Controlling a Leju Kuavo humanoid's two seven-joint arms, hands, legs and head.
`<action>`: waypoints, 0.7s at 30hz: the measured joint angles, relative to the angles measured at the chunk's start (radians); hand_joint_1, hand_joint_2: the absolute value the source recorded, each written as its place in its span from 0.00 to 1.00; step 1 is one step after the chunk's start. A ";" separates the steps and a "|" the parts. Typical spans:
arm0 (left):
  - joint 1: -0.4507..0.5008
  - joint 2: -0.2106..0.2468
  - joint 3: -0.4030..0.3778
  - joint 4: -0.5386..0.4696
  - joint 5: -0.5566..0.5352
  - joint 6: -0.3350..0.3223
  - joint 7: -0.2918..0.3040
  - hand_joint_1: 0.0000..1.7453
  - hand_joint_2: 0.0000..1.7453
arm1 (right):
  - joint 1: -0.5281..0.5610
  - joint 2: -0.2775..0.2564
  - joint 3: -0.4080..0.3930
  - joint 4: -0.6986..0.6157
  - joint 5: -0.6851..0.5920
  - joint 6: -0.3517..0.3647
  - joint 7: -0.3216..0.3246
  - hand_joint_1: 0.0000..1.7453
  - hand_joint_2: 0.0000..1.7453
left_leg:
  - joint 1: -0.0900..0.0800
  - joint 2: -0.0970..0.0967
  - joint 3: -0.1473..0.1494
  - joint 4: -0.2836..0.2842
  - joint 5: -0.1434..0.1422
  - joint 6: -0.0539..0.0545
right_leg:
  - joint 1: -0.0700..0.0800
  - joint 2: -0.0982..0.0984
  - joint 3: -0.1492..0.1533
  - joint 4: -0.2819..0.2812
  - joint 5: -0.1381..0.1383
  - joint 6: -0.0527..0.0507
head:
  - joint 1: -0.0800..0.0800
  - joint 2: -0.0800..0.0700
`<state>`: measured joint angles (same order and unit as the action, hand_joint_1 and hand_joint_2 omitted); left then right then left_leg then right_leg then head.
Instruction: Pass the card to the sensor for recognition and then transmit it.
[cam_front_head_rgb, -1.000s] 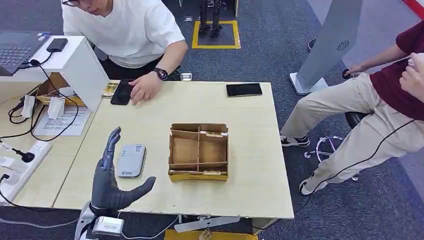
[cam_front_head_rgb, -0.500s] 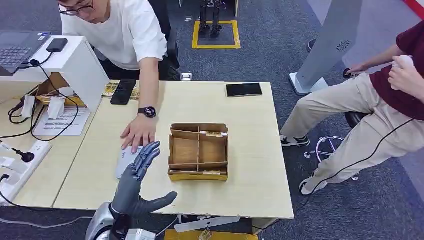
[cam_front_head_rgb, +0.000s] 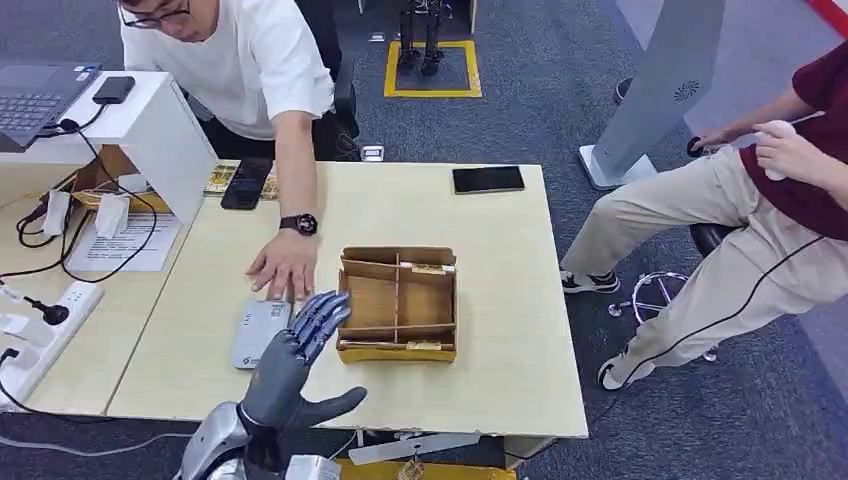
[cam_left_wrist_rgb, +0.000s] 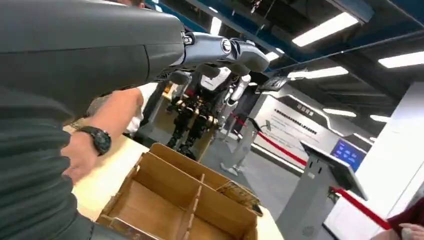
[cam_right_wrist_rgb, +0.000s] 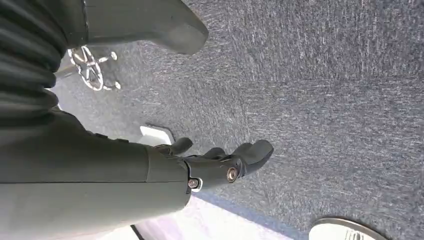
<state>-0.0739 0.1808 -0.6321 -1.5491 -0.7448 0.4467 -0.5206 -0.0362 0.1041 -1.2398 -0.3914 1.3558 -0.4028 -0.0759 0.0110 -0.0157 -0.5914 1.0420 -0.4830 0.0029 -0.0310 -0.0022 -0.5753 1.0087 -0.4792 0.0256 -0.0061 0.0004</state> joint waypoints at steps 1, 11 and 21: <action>-0.009 0.002 -0.009 0.010 -0.035 0.009 0.022 0.00 1.00 | -0.001 0.000 0.000 0.001 0.005 0.000 0.000 0.00 1.00 | 0.000 0.000 0.000 0.000 0.000 0.000 | 0.000 0.000 0.000 0.000 0.000 0.000 | 0.000 0.000; -0.107 0.014 -0.101 0.129 -0.304 0.034 0.233 0.00 1.00 | -0.011 -0.006 0.000 0.015 0.019 0.000 0.002 0.00 1.00 | 0.000 0.000 0.000 0.000 0.000 0.000 | 0.000 0.000 0.000 0.000 0.000 0.000 | 0.000 0.000; -0.164 0.017 -0.167 0.214 -0.381 0.036 0.325 0.00 1.00 | -0.015 -0.009 0.000 0.027 0.024 -0.001 0.004 0.00 1.00 | 0.000 0.000 0.000 0.000 0.000 0.000 | 0.000 0.000 0.000 0.000 0.000 0.000 | 0.000 0.000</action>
<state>-0.2383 0.1980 -0.7988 -1.3348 -1.1254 0.4829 -0.1957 -0.0511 0.0954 -1.2398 -0.3639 1.3798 -0.4036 -0.0721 0.0110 -0.0157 -0.5913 1.0421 -0.4829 0.0029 -0.0310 -0.0018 -0.5754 1.0087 -0.4789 0.0255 -0.0061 0.0004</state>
